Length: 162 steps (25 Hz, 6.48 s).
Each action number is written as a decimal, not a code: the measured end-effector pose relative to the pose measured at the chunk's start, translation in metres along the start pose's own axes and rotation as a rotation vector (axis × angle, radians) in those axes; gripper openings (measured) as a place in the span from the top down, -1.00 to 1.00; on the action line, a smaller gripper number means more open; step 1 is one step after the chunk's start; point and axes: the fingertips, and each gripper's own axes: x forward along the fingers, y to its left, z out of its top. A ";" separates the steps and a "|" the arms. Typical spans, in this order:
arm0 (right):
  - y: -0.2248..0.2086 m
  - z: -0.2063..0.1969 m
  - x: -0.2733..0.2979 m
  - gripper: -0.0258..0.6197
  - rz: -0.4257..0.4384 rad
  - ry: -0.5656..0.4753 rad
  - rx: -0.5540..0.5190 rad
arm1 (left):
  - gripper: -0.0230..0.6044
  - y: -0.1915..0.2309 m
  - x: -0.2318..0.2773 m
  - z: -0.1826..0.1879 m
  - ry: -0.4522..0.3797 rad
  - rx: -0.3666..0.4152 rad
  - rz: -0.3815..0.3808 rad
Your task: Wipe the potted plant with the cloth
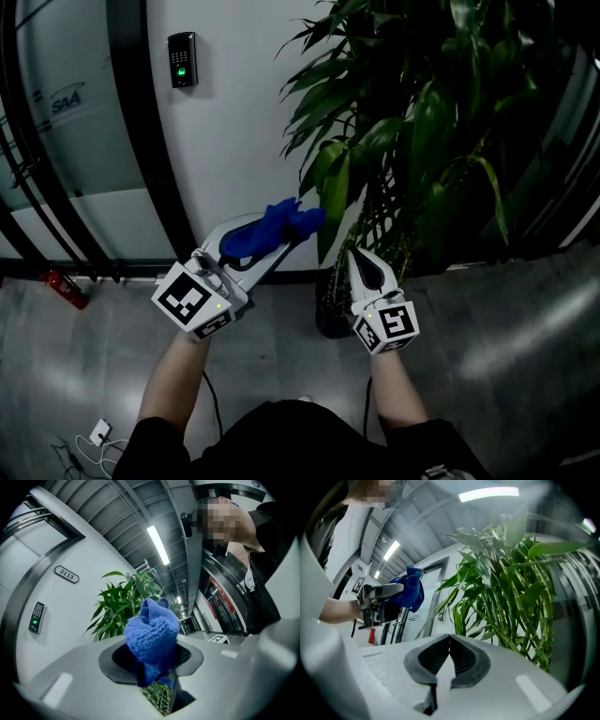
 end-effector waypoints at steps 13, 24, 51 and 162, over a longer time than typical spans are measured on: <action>-0.002 0.041 0.071 0.91 0.155 -0.108 -0.068 | 0.44 0.032 0.108 0.039 0.013 0.296 -0.007; 0.021 0.054 0.079 0.91 0.090 -0.123 -0.128 | 0.43 0.013 0.115 0.007 0.067 0.424 -0.231; 0.027 0.053 0.069 0.91 0.051 -0.143 0.030 | 0.43 0.003 0.047 -0.034 0.138 0.244 -0.241; 0.181 -0.012 -0.187 0.91 -0.229 0.081 0.125 | 0.44 -0.061 -0.272 -0.080 0.078 -0.427 0.190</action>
